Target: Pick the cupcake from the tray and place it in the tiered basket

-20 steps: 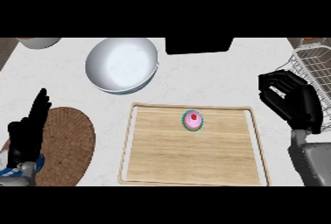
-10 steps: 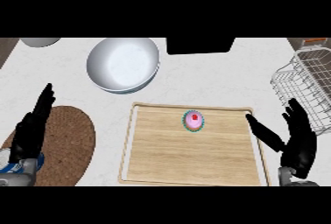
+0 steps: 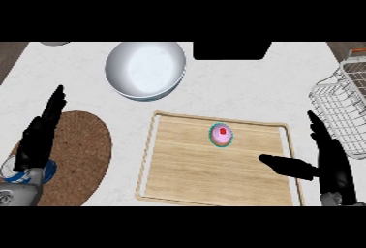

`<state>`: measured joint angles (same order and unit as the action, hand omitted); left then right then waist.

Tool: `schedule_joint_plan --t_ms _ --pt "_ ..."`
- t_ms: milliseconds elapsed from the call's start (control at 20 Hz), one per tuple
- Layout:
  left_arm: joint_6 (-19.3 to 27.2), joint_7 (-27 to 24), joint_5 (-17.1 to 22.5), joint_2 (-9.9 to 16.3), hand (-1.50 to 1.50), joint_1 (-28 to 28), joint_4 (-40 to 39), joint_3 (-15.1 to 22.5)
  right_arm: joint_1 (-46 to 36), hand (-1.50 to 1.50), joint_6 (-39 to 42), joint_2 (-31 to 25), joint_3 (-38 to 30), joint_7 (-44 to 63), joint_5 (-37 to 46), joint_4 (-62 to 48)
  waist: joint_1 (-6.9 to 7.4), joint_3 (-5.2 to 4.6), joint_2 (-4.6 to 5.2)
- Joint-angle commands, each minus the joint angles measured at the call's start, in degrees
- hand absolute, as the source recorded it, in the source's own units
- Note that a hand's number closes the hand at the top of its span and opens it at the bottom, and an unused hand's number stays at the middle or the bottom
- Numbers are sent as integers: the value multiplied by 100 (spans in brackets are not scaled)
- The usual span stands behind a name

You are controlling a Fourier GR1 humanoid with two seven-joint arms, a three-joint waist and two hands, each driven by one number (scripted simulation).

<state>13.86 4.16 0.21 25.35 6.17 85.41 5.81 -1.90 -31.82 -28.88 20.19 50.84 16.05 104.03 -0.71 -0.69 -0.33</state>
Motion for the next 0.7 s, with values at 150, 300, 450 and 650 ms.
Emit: schedule_joint_plan --t_ms 150,300,450,650 --pt "-152 -192 -38 -55 0 105 -189 70 -1604 -150 1270 -326 11 3104 274 622 174 14 22" --pt "-48 -187 -99 -207 0 204 -324 95 -1819 -150 1511 -75 17 3413 145 281 147 30 36" --pt "-87 -112 -87 -105 0 184 -207 19 -1981 -150 1712 101 -87 3429 -55 -57 168 38 19" --pt "-108 -215 -114 -263 0 205 -328 127 -2344 -150 1771 624 119 3436 -30 -753 197 31 38"
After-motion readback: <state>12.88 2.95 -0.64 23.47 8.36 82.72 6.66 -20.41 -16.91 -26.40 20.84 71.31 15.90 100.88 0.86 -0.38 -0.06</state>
